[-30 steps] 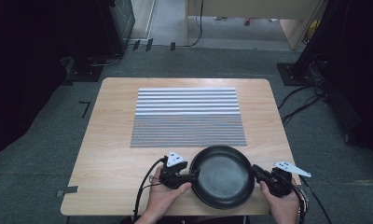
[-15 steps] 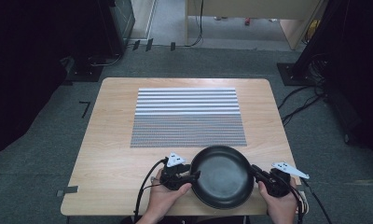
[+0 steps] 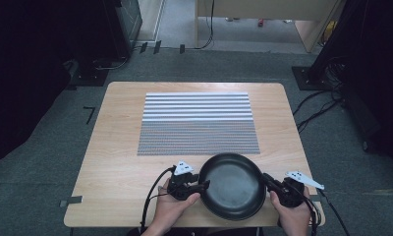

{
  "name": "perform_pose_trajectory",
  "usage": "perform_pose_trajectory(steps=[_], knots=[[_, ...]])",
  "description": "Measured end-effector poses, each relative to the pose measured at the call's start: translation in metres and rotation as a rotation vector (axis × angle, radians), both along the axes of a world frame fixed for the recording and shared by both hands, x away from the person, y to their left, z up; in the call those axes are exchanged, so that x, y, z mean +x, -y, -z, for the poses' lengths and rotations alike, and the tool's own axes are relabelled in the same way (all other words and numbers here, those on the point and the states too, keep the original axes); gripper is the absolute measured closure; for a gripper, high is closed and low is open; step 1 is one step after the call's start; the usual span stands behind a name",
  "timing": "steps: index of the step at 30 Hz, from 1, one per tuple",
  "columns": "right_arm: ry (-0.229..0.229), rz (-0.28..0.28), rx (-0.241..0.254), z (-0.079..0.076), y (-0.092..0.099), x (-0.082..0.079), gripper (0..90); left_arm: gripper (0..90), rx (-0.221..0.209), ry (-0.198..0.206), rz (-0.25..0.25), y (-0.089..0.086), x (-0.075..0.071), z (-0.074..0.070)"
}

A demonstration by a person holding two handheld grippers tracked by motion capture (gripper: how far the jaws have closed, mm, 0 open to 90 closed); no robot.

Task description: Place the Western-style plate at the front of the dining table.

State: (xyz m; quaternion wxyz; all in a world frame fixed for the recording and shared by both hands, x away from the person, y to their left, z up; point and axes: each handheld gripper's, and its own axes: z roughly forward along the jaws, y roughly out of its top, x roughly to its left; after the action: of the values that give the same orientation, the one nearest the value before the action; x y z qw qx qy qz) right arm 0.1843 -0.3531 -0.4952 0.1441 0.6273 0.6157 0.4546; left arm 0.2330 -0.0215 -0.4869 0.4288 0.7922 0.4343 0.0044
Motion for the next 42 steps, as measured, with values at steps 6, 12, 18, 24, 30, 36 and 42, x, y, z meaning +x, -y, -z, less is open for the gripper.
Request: perform_pose_trajectory(steps=[6,12,18,24,30,36,42], knots=[[-0.012,0.012,0.037,0.002,-0.002,0.002,83.9,53.3,-0.001,-0.005,0.007,-0.001,0.0,0.0],[-0.02,0.021,0.054,0.004,-0.004,0.003,83.4,55.0,-0.015,-0.02,0.011,-0.004,0.001,0.001],[-0.027,0.024,0.087,0.006,-0.004,0.004,83.3,58.9,-0.013,-0.025,0.018,-0.006,0.001,0.001],[-0.024,0.013,0.091,0.007,-0.005,0.005,80.9,59.6,-0.015,-0.043,0.036,-0.009,0.002,-0.001],[-0.022,0.019,0.075,0.008,-0.007,0.004,80.2,59.4,-0.008,-0.056,0.06,-0.012,0.0,-0.002],[-0.017,0.021,0.014,0.006,-0.015,0.004,77.9,59.8,-0.014,-0.082,0.079,-0.013,-0.001,-0.001],[-0.041,0.004,0.039,0.008,-0.017,0.008,76.6,61.3,-0.028,-0.085,0.068,-0.018,-0.003,-0.003]])
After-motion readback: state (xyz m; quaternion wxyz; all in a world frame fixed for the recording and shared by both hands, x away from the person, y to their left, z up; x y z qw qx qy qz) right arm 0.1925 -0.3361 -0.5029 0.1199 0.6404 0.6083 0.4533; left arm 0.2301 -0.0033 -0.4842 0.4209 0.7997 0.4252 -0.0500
